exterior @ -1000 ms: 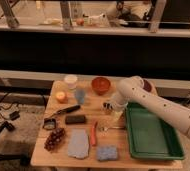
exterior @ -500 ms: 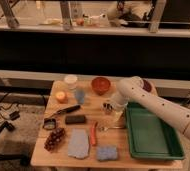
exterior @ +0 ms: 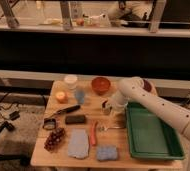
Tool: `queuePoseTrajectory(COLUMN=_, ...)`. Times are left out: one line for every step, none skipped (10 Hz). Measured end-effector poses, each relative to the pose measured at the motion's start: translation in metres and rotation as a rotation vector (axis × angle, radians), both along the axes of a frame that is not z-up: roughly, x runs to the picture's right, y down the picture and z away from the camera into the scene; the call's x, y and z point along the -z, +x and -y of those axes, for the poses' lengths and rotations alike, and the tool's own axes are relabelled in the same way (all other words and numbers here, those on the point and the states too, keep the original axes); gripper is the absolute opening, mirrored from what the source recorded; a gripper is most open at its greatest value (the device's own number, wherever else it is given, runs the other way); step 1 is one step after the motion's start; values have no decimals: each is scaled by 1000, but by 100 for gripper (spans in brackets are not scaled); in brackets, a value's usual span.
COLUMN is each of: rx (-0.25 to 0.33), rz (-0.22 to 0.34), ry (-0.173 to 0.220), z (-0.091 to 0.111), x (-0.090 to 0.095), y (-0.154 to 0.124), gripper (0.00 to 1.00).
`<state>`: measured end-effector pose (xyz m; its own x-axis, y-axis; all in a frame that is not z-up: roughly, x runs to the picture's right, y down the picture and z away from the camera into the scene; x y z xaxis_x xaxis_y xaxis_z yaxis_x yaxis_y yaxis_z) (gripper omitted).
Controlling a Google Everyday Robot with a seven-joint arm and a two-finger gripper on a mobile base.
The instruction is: Stack cups on top of each other
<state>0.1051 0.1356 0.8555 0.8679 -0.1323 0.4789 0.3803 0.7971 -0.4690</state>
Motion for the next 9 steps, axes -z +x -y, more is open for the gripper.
queuePoseTrajectory(rx=7, rz=6, ry=-8, z=-1, x=-2, y=-1, gripper=51)
queuePoseTrajectory(rx=20, rz=14, ry=-16, z=-2, x=-5, y=-3, gripper=51)
queuePoseTrajectory(rx=28, rz=21, ry=-18, z=-1, x=-7, y=-5, gripper=51)
queuePoseTrajectory(rx=32, rz=26, ry=-20, z=0, x=-9, y=-5, gripper=51)
queuePoseTrajectory(rx=33, rz=30, ry=-19, z=1, x=-11, y=-5, gripper=47)
queuePoseTrajectory(rx=32, rz=36, ry=-18, z=2, x=-12, y=-5, gripper=36)
queuePoseTrajectory(rx=31, rz=39, ry=-17, z=3, x=-12, y=-5, gripper=28)
queuePoseTrajectory(rx=31, rz=44, ry=-17, z=3, x=-12, y=-5, gripper=16)
queuePoseTrajectory(rx=29, rz=48, ry=-12, z=5, x=-13, y=-6, gripper=6)
